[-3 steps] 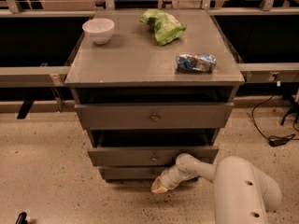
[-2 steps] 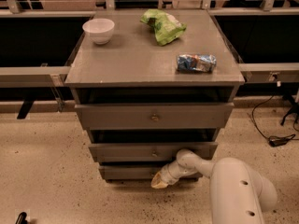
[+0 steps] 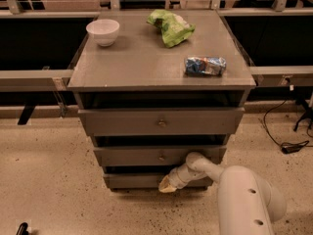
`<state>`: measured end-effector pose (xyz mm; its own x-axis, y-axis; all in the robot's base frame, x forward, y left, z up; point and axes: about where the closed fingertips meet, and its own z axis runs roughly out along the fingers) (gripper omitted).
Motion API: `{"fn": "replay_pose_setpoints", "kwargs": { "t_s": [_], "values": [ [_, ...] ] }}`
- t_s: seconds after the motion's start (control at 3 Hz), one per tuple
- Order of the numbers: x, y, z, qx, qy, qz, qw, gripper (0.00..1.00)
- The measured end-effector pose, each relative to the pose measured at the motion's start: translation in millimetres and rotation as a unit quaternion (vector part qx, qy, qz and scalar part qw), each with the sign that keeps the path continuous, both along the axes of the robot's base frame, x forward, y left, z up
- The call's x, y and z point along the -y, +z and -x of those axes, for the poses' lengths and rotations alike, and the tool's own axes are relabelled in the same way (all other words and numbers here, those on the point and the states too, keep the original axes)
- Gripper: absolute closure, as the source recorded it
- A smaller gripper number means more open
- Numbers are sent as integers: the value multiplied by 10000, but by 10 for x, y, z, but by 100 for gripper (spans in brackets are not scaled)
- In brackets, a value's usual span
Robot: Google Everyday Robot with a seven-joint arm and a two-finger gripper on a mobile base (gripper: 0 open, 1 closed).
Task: Close middle drawer
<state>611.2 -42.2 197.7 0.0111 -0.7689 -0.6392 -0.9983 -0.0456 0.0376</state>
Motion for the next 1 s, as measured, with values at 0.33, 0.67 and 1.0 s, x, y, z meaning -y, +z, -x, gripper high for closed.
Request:
{"fn": "replay_pose_setpoints", "kwargs": {
  "t_s": [0.33, 0.67, 1.0],
  "values": [
    [0, 0, 0, 0, 0, 0, 10000, 100],
    [6, 60, 196, 53, 68, -12, 10000, 100],
    [16, 193, 529, 105, 127, -57, 9998, 100]
  ]
}}
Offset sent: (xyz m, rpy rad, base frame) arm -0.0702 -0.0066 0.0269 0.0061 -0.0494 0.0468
